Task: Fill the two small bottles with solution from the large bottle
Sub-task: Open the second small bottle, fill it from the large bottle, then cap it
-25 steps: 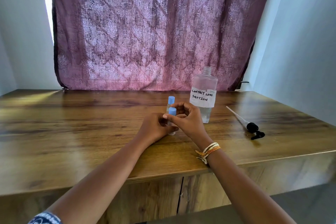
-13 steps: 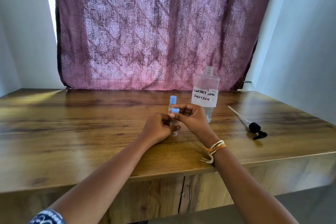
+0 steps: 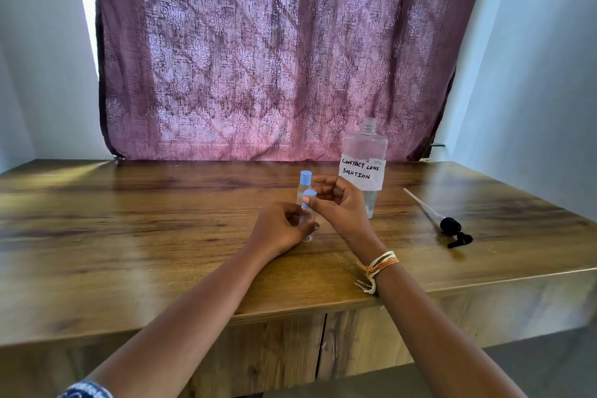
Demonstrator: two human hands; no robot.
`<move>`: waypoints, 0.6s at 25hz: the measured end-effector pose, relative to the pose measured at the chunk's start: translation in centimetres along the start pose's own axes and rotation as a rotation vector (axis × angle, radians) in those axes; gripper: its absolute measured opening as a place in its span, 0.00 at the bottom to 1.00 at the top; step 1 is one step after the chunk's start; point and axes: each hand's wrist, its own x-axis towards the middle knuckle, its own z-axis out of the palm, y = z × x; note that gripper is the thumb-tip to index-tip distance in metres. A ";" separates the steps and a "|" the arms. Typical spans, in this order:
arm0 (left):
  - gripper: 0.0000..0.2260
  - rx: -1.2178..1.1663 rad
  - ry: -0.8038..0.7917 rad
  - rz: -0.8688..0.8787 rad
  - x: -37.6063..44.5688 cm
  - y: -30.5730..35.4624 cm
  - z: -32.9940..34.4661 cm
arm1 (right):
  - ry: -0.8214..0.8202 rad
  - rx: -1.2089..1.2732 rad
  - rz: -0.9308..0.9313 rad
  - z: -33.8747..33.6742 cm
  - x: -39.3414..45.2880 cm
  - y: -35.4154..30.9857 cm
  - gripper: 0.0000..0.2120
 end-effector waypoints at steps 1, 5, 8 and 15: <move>0.11 -0.012 -0.003 -0.014 0.0 0.1 -0.1 | -0.010 -0.002 0.000 -0.1 -0.1 -0.1 0.17; 0.07 -0.057 -0.035 -0.058 -0.1 0.4 -0.1 | -0.078 0.023 0.001 0.0 -0.2 -0.1 0.19; 0.03 -0.058 -0.037 -0.043 -0.1 0.5 -0.1 | -0.036 -0.014 -0.002 0.1 -0.3 -0.3 0.21; 0.07 -0.005 -0.042 -0.025 -0.1 0.2 -0.2 | -0.071 0.032 -0.001 0.0 -0.4 -0.4 0.19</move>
